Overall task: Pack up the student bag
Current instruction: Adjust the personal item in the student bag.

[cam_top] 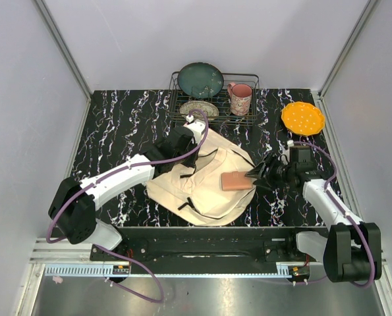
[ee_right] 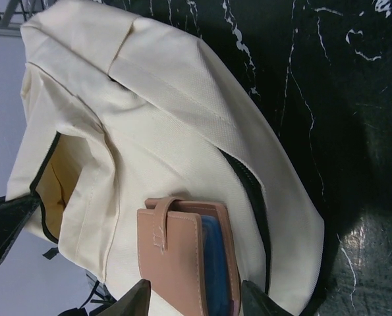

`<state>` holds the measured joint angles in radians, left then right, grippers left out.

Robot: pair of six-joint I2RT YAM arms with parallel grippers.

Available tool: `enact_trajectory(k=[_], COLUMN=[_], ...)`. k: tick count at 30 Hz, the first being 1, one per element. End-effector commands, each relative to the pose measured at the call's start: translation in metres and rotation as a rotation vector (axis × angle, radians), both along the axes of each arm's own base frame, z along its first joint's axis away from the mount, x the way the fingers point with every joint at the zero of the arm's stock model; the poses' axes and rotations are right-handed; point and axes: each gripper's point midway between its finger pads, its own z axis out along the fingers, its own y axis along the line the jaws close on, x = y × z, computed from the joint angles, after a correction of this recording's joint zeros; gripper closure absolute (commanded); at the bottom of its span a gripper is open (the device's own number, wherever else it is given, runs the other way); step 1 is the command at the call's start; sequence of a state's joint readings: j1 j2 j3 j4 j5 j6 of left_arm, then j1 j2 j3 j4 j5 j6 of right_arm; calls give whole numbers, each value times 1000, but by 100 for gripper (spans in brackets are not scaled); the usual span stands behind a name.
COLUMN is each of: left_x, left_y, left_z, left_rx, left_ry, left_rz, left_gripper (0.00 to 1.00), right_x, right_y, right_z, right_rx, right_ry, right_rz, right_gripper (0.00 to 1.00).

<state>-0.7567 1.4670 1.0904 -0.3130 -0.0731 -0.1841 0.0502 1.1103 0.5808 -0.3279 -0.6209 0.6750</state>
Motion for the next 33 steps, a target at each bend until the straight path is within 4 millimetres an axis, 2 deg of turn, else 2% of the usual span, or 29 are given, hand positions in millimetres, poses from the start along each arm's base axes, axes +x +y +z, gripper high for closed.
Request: enact_trajectory(k=[1,5,9,16,27,29,33], left_x=[1,0,1,0,-1,-1,-1], left_y=[-14,-15,-15,-16,-14,-15,-15], left_z=[35,36,36,36,38,39,39], left_rx=[-113,-116,-118,-123,-125,-127,-124], left_ry=[-54,-55,-53,-51,-56,-58,-58], left_rz=[-27,-31,-31,-33,-33,-32,-34], left_gripper=[100,100,100,100,100,100,100], right_x=[5,2,-2,4,12,18,19], right_y=[2,6,18,42,42,48,58], right_z=[-9,-22,-31,-26,-54,-52,-49], right_rx=[-54,-80,-53,26,-14,16,74], right_ry=[12,46,60,50,101,77,58], right_rz=[16,21,45,68,8,18,36], right_gripper=[39,39,38,39,31,32,51])
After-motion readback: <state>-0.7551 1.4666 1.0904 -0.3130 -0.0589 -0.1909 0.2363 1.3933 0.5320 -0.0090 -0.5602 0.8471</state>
